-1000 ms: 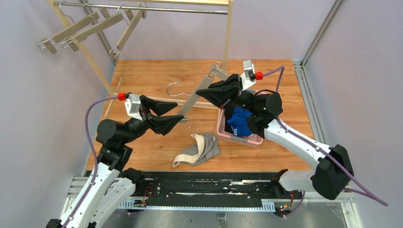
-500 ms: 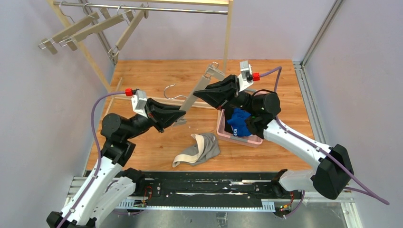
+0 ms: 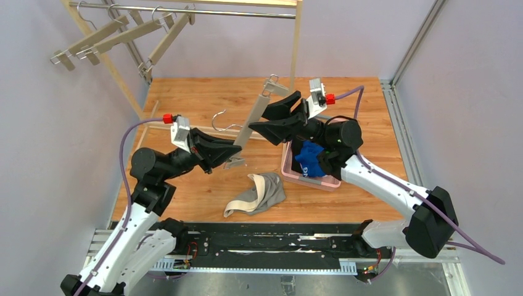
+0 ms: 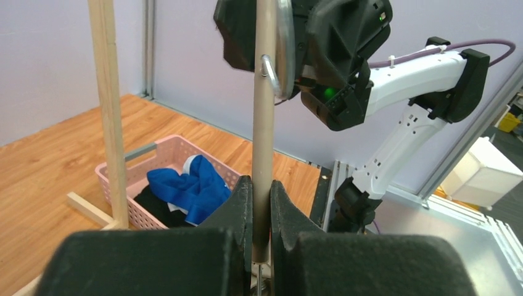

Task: Remove the underwear clipped to the hanger

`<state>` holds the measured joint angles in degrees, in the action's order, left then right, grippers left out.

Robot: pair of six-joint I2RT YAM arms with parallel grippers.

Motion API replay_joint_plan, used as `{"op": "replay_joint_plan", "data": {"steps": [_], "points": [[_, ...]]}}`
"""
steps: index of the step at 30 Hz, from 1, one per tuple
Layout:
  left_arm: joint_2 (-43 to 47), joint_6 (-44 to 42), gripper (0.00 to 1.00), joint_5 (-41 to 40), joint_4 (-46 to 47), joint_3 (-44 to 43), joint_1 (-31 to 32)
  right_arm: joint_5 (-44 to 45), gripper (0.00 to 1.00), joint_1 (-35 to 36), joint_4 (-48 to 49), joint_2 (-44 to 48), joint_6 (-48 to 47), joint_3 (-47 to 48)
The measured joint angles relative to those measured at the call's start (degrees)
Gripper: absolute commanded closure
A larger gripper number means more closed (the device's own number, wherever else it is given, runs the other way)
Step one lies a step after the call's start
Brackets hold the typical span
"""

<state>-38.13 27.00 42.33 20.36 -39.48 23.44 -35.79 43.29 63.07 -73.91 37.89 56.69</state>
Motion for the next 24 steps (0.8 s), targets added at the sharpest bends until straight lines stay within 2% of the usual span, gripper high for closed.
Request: {"op": "replay_joint_plan", "data": {"steps": [6, 9, 12, 18, 24], "points": [[3.37, 0.70, 1.00, -2.25, -2.34, -0.35, 0.00, 0.31, 0.33, 0.74, -1.95, -0.35, -2.14, -0.24], [5.49, -1.77, 1.00, -4.83, -8.83, -2.78, 0.00, 0.26, 0.32, 0.74, -6.32, -0.02, -4.28, -0.24], [7.41, -6.54, 1.00, -9.40, -18.34, -6.80, 0.00, 0.68, 0.31, 0.74, -13.03, 1.44, -7.48, -0.55], [8.52, -17.51, 1.00, -24.28, -40.54, -18.21, 0.00, 6.60, 0.30, 0.85, -29.92, 9.92, -16.22, -3.41], [-0.15, -25.94, 1.00, -40.02, -61.96, -32.28, 0.00, 17.92, 0.29, 5.62, -54.21, 12.96, -27.61, -1.57]]}}
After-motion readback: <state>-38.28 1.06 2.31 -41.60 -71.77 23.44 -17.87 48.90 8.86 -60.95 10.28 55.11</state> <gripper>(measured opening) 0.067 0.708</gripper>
